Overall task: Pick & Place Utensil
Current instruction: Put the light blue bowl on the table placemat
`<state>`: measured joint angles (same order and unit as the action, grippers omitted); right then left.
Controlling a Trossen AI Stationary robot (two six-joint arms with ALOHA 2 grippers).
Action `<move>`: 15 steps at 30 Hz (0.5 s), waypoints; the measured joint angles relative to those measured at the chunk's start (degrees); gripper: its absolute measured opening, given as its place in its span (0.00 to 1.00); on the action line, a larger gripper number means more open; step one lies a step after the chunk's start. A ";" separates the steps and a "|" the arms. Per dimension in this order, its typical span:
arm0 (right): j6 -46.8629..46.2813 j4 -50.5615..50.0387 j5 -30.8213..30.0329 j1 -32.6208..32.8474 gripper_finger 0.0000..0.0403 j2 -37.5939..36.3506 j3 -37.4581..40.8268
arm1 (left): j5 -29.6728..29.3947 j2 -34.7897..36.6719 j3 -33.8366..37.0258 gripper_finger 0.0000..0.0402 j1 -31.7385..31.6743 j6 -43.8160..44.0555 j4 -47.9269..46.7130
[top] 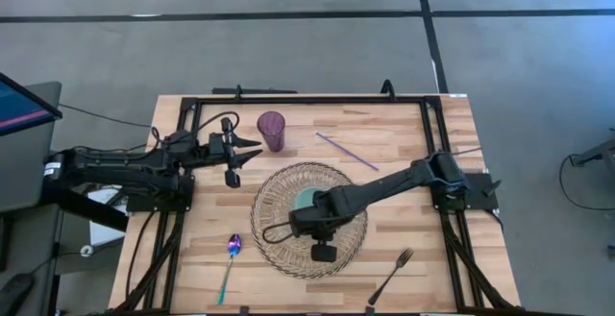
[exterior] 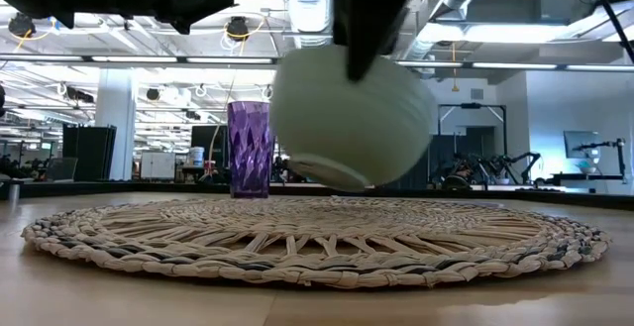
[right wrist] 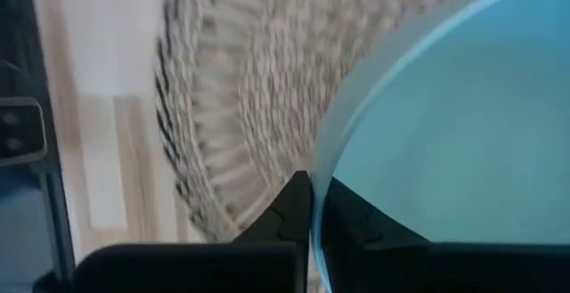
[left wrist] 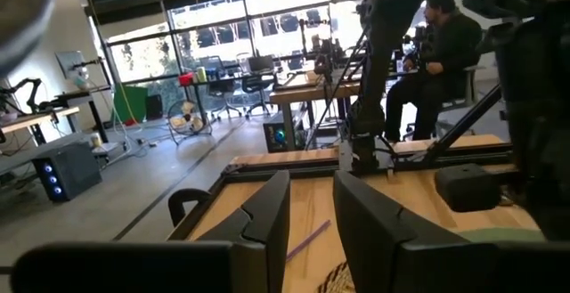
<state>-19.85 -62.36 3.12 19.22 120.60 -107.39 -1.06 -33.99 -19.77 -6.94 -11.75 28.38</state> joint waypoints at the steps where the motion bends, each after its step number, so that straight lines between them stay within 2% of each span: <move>1: -0.71 -1.21 0.11 0.01 0.02 0.07 -0.03 | 0.00 -0.16 0.00 0.23 0.00 0.00 -0.03; 5: -2.08 -5.16 1.27 0.13 0.02 0.66 -0.01 | 0.00 -0.64 0.00 0.23 0.00 0.00 -0.05; 9: -2.10 -4.44 1.72 0.18 0.03 0.63 -0.01 | 0.00 -0.64 0.00 0.23 0.00 0.00 -0.02; 15: -2.12 -3.98 1.61 0.22 0.14 0.63 0.00 | -0.01 -0.64 0.00 0.23 0.00 0.00 -0.06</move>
<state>-21.98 -66.35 4.73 19.44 121.23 -107.39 -1.07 -34.63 -19.77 -6.94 -11.75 28.33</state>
